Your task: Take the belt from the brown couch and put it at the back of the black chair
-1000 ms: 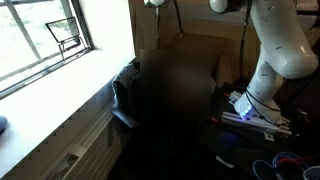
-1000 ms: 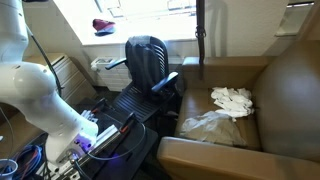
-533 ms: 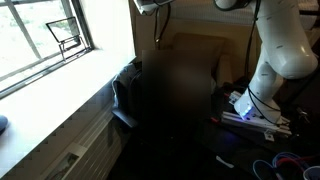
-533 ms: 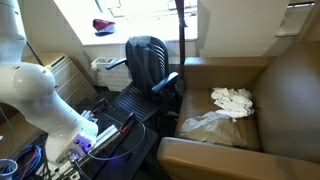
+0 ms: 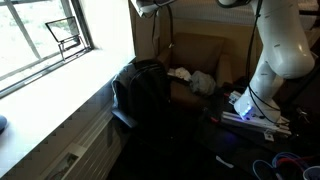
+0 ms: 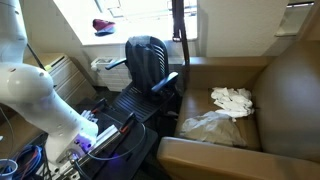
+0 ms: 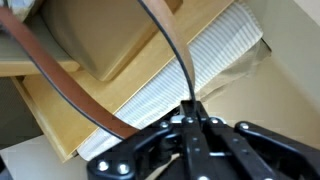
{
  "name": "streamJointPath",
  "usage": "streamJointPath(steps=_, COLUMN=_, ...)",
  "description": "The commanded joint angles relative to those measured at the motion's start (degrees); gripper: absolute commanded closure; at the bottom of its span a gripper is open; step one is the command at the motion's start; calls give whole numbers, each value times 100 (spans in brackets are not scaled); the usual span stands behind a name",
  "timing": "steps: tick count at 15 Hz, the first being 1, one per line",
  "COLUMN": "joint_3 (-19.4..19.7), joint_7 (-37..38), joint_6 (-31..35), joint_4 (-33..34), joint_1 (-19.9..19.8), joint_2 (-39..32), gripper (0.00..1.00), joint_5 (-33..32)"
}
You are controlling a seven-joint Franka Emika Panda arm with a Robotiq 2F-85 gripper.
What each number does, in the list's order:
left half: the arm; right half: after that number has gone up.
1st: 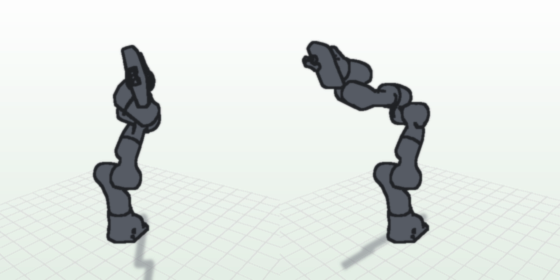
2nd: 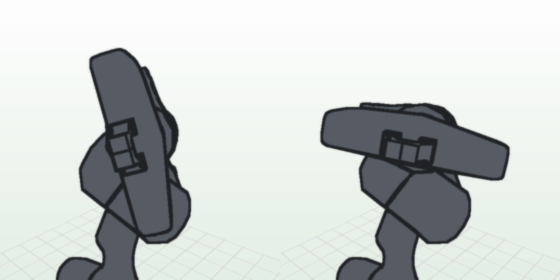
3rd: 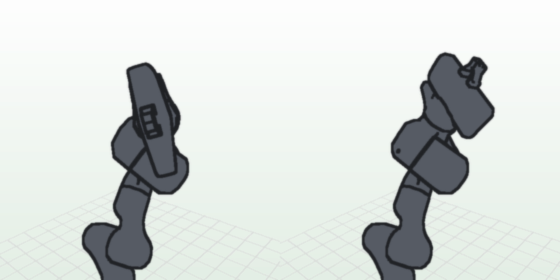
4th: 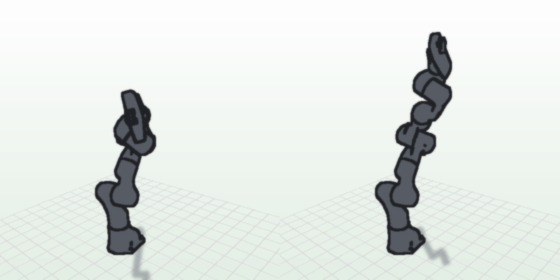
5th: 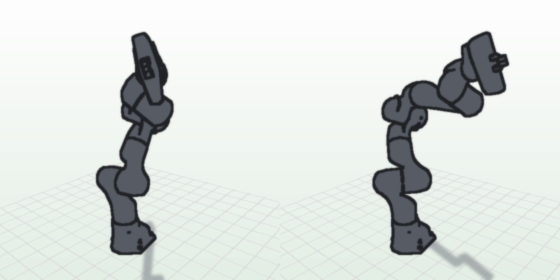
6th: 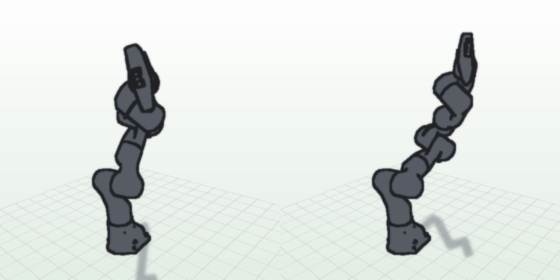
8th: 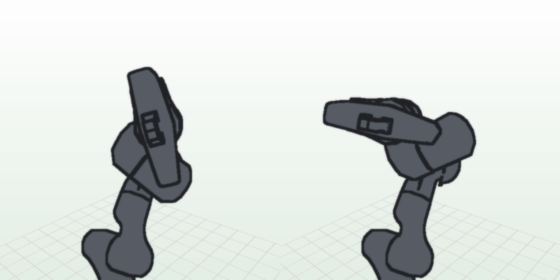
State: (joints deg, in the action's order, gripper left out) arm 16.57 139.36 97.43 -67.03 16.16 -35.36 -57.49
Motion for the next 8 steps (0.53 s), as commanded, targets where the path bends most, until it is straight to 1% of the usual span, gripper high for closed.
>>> streamJointPath(steps=1, joint_3=-727, joint_7=-424, joint_6=44, joint_4=-312, joint_1=-168, joint_2=-113, gripper=99, joint_5=-95)
streamJointPath(steps=5, joint_3=-1273, joint_7=-992, joint_6=-106, joint_4=-432, joint_1=26, joint_2=-382, gripper=99, joint_5=-61)
streamJointPath(steps=6, joint_3=-1351, joint_7=-1233, joint_6=-216, joint_4=-433, joint_1=103, joint_2=-381, gripper=99, joint_5=-69)
streamJointPath(steps=8, joint_3=-1350, joint_7=-1649, joint_6=-605, joint_4=-463, joint_1=320, joint_2=-346, gripper=99, joint_5=-303)
